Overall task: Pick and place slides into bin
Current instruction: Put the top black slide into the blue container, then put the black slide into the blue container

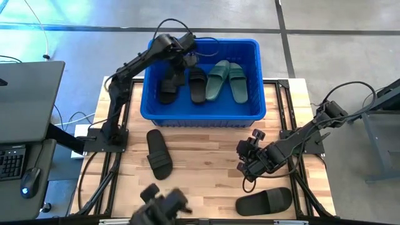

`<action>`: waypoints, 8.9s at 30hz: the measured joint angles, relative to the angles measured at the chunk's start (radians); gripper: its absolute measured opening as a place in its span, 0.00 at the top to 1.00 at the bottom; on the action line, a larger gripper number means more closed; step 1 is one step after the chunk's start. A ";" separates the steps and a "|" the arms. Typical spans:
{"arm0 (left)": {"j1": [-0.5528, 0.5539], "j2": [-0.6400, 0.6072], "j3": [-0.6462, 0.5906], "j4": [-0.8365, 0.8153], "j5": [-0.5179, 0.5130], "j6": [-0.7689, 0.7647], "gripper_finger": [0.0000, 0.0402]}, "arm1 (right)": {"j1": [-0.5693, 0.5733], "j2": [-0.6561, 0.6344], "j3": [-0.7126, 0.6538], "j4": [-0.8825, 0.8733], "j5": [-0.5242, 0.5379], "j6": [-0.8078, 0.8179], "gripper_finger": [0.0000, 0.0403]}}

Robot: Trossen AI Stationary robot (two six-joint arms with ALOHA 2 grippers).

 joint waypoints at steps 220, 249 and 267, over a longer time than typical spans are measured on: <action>-0.204 -0.069 -0.816 1.445 0.373 -0.691 0.98 | -0.157 0.000 0.001 0.122 -0.093 -0.347 0.63; -0.192 -0.114 -0.614 1.030 0.704 -0.558 0.65 | -0.157 0.000 0.001 0.118 -0.100 -0.408 0.63; -0.233 -0.121 -0.238 0.317 0.203 -0.020 0.68 | -0.074 0.001 0.000 0.115 -0.161 -0.153 0.63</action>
